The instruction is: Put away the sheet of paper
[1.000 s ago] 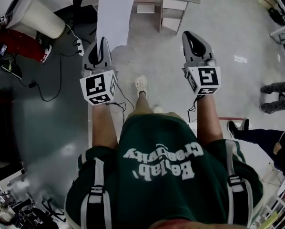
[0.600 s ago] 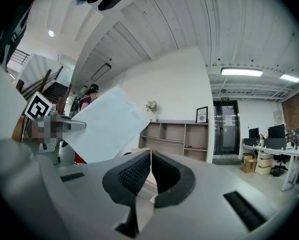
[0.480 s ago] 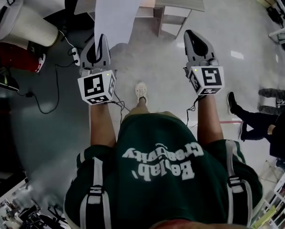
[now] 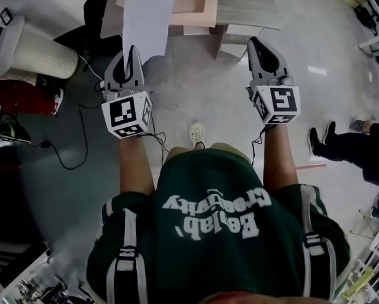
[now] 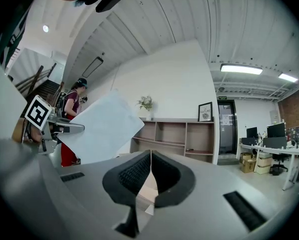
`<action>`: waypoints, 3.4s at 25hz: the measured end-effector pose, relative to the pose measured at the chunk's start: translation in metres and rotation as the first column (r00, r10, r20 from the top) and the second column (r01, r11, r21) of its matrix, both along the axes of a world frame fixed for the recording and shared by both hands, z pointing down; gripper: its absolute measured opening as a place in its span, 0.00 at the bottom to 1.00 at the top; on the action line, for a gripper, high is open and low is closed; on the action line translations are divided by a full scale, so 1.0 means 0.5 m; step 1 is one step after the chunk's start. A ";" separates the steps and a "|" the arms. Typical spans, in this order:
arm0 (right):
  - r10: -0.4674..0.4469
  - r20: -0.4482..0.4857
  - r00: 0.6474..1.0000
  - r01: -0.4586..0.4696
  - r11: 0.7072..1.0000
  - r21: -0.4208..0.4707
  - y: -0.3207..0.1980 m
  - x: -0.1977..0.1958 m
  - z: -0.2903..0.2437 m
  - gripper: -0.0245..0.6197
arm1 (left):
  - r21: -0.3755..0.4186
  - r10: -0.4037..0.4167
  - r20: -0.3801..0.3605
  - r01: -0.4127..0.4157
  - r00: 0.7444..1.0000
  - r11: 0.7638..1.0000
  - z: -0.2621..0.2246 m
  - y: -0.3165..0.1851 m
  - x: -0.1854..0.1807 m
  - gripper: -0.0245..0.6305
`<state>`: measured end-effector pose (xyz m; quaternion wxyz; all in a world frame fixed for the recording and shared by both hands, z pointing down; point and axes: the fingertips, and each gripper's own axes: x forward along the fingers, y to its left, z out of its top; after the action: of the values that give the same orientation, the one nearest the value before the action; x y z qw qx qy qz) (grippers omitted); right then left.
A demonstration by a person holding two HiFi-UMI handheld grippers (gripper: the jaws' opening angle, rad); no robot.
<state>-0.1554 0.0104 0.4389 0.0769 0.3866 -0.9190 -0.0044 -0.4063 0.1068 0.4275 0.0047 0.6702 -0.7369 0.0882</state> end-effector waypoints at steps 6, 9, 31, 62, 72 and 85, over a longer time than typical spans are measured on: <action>0.021 -0.008 1.000 -0.021 1.000 -0.006 -0.052 -0.066 0.012 0.09 | -0.012 0.009 -0.017 -0.009 1.000 1.000 0.019 -0.063 -0.079 0.07; 0.019 -0.024 1.000 -0.019 1.000 -0.019 -0.062 -0.082 0.030 0.09 | -0.031 0.004 -0.028 -0.005 1.000 1.000 0.043 -0.076 -0.101 0.07; 0.010 0.080 0.997 -0.012 1.000 0.028 0.048 0.531 -0.316 0.09 | -0.064 -0.015 0.076 0.020 0.997 0.998 -0.292 0.062 0.508 0.07; -0.049 0.072 0.996 0.051 0.998 -0.030 -0.489 0.519 -0.217 0.09 | -0.295 -0.026 0.081 0.049 0.996 0.954 -0.064 -0.442 0.507 0.07; 0.014 -0.001 1.000 -0.014 0.998 -0.057 -0.534 0.388 -0.228 0.09 | -0.416 0.000 0.006 0.003 1.000 0.909 0.027 -0.509 0.344 0.07; 0.048 -0.075 0.996 -0.056 0.992 -0.110 -0.579 0.256 -0.186 0.09 | -0.602 0.014 -0.014 -0.020 1.000 0.799 0.177 -0.544 0.219 0.07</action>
<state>-0.0272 -0.2790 0.3458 0.1316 0.4050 -0.9041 0.0354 -0.2969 -0.1651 0.5161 0.2196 0.6409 -0.6649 0.3144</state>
